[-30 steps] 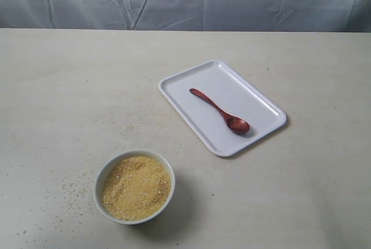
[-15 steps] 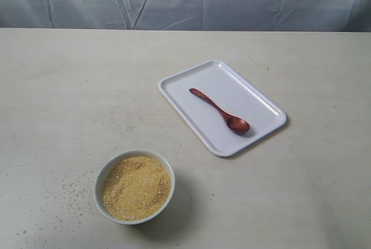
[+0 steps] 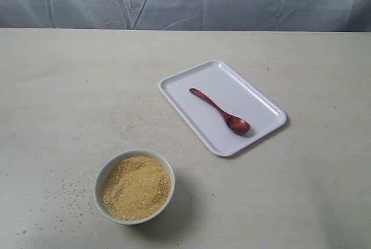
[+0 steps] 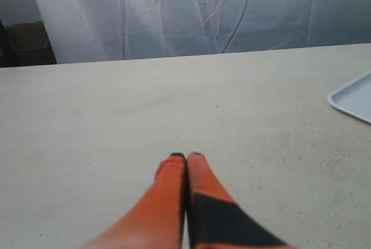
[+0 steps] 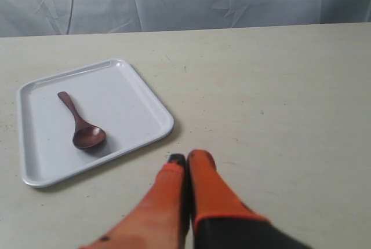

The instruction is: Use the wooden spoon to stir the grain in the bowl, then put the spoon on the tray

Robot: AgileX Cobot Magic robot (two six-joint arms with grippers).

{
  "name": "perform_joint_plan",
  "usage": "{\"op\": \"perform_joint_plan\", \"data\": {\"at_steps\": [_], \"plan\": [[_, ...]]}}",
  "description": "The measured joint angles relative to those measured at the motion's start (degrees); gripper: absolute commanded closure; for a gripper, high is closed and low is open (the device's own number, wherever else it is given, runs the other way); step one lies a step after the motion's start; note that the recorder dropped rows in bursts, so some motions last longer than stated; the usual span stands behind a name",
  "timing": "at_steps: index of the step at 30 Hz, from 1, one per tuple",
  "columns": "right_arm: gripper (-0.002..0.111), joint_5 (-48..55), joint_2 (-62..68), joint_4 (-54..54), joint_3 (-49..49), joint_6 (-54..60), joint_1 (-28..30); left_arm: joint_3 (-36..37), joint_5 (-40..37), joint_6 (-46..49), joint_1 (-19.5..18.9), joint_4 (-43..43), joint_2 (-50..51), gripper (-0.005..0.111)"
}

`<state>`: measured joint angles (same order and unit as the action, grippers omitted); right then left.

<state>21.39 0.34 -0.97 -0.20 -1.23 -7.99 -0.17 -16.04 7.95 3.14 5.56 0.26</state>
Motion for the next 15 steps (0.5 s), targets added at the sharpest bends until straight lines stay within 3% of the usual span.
{"op": "perform_joint_plan", "data": {"at_steps": [15], "plan": [[0.105,0.0,0.0,-0.2,0.1,0.0,0.0,0.0,0.1,-6.3,-0.2,-1.5,0.0,0.107]]}}
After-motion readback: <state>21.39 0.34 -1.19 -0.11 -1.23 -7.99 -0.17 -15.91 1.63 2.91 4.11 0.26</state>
